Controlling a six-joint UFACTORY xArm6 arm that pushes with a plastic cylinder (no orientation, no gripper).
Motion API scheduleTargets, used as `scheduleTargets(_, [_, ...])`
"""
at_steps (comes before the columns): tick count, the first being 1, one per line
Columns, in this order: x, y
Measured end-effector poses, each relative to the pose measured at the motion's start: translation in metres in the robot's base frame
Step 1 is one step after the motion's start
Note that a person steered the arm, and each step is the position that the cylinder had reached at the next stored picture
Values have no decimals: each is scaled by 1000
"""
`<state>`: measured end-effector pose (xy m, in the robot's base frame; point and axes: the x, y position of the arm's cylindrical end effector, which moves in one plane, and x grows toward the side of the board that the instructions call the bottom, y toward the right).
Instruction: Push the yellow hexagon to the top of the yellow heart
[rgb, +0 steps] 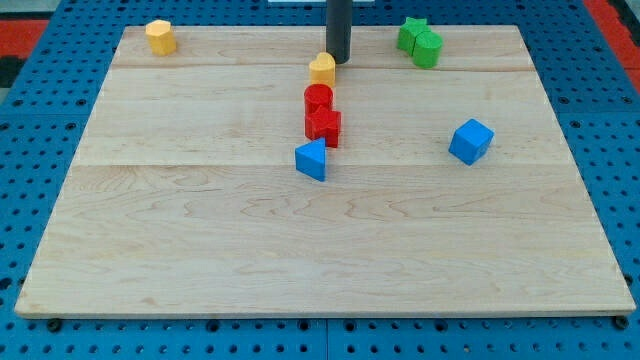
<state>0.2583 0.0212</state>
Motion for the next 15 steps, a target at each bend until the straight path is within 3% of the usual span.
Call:
scheduleTargets(2, [-31, -25])
scheduleTargets(5, [-15, -279])
scheduleTargets(6, [-21, -326])
scheduleTargets(7, [-58, -314])
scheduleTargets(8, [-64, -286])
scheduleTargets(9, [-31, -246])
scheduleTargets(11, [-43, -125])
scheduleTargets(12, [-61, -119])
scheduleTargets(14, [-43, -145])
scheduleTargets(15, [-34, -110])
